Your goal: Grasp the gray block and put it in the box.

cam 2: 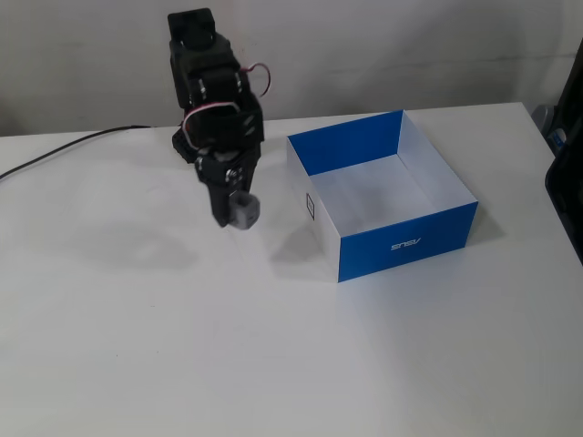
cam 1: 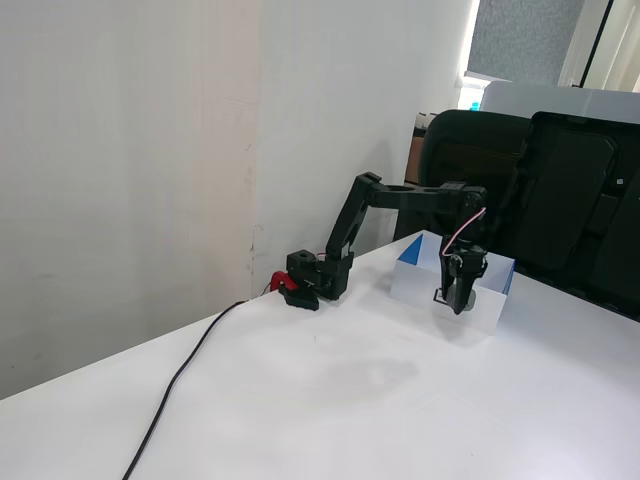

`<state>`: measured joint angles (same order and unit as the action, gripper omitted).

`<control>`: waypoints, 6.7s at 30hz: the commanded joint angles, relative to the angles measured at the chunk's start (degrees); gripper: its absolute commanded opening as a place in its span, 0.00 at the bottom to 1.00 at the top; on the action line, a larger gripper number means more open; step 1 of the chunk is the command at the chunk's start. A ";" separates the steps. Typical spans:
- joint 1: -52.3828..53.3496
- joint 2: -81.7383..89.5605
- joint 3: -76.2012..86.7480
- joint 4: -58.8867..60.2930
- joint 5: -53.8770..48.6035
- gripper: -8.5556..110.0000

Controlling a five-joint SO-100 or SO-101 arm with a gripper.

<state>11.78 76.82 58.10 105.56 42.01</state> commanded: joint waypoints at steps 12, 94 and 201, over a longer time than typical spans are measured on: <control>14.50 16.08 4.39 2.02 -6.59 0.07; 8.35 18.81 9.76 -3.96 -10.90 0.07; -10.90 117.69 122.87 -46.76 -44.65 0.08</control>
<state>0.70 193.18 177.63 58.62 -2.72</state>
